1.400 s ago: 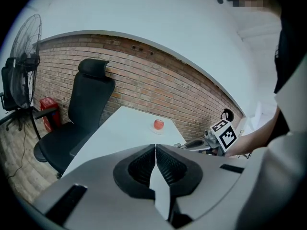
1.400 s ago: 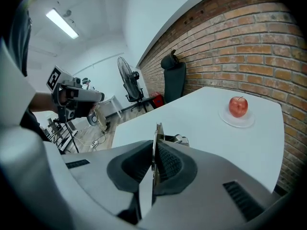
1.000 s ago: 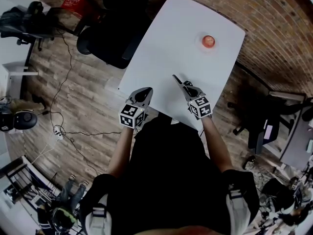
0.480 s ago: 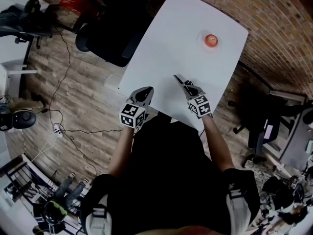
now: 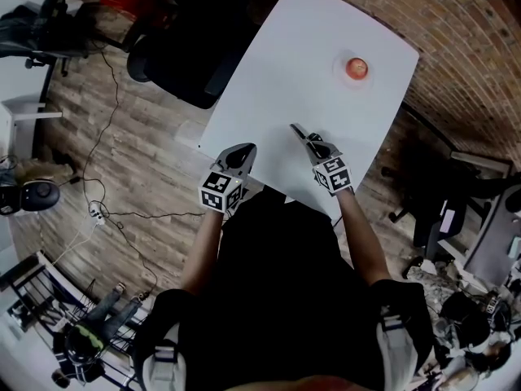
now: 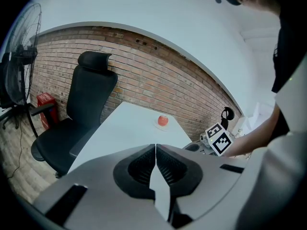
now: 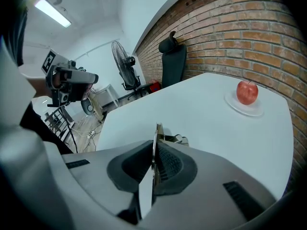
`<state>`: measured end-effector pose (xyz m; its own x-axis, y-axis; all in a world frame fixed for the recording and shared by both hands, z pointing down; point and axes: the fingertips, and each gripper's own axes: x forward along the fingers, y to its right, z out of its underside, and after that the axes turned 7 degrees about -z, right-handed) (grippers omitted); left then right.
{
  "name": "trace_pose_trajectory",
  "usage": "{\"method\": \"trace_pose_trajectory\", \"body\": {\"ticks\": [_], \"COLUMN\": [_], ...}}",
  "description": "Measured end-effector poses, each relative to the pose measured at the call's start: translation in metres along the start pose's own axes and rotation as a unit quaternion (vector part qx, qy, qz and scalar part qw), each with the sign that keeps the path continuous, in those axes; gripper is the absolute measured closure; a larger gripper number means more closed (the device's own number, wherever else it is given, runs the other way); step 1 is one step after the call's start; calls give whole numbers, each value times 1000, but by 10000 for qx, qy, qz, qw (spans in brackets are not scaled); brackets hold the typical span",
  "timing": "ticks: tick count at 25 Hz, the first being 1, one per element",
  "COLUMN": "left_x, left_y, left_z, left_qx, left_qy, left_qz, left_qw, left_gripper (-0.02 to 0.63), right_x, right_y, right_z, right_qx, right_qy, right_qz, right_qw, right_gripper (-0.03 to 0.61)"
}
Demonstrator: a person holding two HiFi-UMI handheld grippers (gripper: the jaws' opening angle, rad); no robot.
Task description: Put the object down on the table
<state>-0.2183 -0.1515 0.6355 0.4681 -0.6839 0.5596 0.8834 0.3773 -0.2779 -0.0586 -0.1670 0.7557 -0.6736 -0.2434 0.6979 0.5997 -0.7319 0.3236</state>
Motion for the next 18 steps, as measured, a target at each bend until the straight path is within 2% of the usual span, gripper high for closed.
{"method": "trace_pose_trajectory", "body": {"ticks": [18], "left_x": [4], "left_y": [7], "left_z": [-2], "left_qx": [126], "left_qy": [-41], "left_qz": [100], "left_qw": [9999], "left_gripper": [592], "right_x": [2], "right_y": [5], "right_z": [7], "right_qx": [-37], "right_qy": [-138], "right_qz": [78], "right_qw": [9999], "right_gripper": [568]}}
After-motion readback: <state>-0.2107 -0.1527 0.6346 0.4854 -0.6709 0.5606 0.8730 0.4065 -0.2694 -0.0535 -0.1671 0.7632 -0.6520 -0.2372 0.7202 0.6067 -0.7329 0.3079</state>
